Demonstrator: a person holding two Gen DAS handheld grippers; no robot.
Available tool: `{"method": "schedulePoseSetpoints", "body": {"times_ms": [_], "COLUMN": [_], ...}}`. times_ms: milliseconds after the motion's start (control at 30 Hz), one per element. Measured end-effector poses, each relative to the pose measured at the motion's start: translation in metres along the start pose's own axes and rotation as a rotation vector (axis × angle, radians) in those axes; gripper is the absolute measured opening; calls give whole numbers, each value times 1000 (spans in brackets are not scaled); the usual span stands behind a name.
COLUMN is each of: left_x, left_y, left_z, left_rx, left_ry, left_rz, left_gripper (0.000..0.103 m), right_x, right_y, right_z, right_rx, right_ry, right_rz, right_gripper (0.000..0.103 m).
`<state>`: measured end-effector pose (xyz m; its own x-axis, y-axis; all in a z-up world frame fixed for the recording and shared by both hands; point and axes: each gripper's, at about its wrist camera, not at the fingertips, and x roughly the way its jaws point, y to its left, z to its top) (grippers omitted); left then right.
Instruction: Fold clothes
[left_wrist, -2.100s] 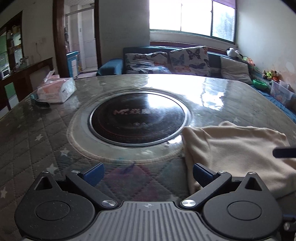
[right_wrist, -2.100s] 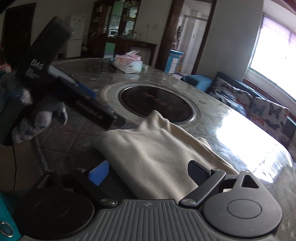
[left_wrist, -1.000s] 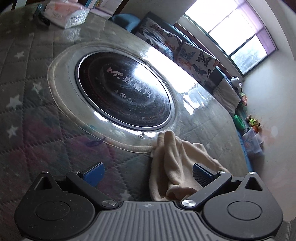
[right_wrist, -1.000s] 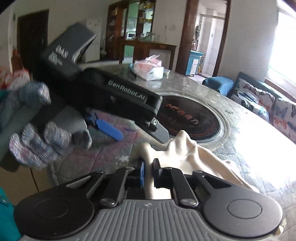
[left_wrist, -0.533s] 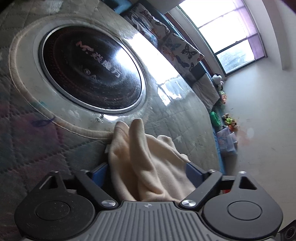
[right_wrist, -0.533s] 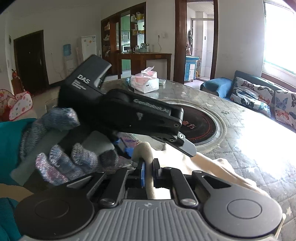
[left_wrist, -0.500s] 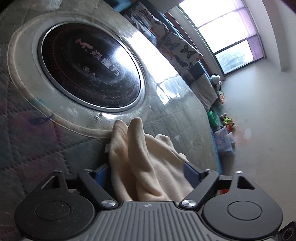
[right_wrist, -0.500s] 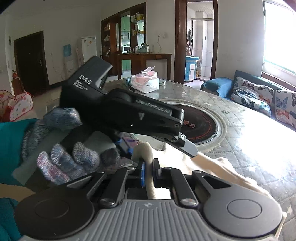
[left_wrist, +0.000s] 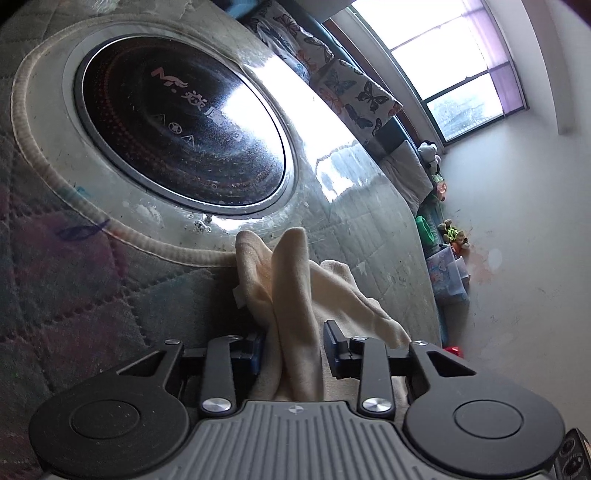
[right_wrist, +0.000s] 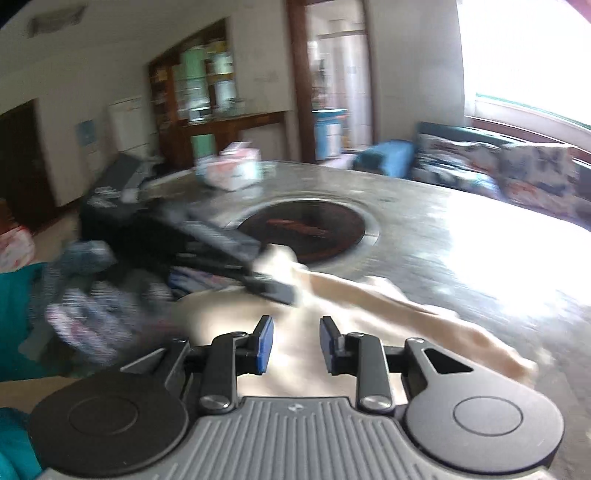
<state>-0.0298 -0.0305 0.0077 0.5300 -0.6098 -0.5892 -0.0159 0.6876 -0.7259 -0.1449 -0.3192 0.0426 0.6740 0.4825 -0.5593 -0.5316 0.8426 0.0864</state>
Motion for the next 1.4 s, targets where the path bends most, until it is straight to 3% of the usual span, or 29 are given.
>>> {"method": "schedulePoseSetpoints", "body": {"times_ms": [200, 333, 433, 633, 767, 833, 900, 1133, 1400], "left_x": [0, 2, 4, 7, 8, 7, 7, 2, 22], "left_y": [-4, -7, -11, -20, -23, -24, -25, -45, -88], "left_z": [-3, -3, -5, -6, -9, -10, -11, -12, -17], "left_rx": [29, 52, 77, 126, 164, 178, 192, 260, 361], "left_ry": [-8, -8, -10, -12, -22, -26, -30, -59, -29], "left_rz": [16, 30, 43, 67, 94, 106, 119, 107, 59], "left_gripper": [34, 34, 36, 34, 28, 24, 23, 19, 18], "right_x": [-9, -11, -9, -11, -12, -12, -12, -39, -81], "right_y": [-68, -102, -131, -149, -151, -150, -149, -136, -136], "right_z": [-17, -32, -45, -59, -62, -63, -63, -58, -48], "right_rx": [194, 292, 377, 465, 490, 497, 504, 491, 476], "right_ry": [11, 7, 2, -24, -34, -33, -34, -109, -183], "right_rz": [-219, -305, -316, -264, -235, -227, -220, -226, -298], "right_gripper": [28, 34, 37, 40, 34, 17, 12, 10, 10]}}
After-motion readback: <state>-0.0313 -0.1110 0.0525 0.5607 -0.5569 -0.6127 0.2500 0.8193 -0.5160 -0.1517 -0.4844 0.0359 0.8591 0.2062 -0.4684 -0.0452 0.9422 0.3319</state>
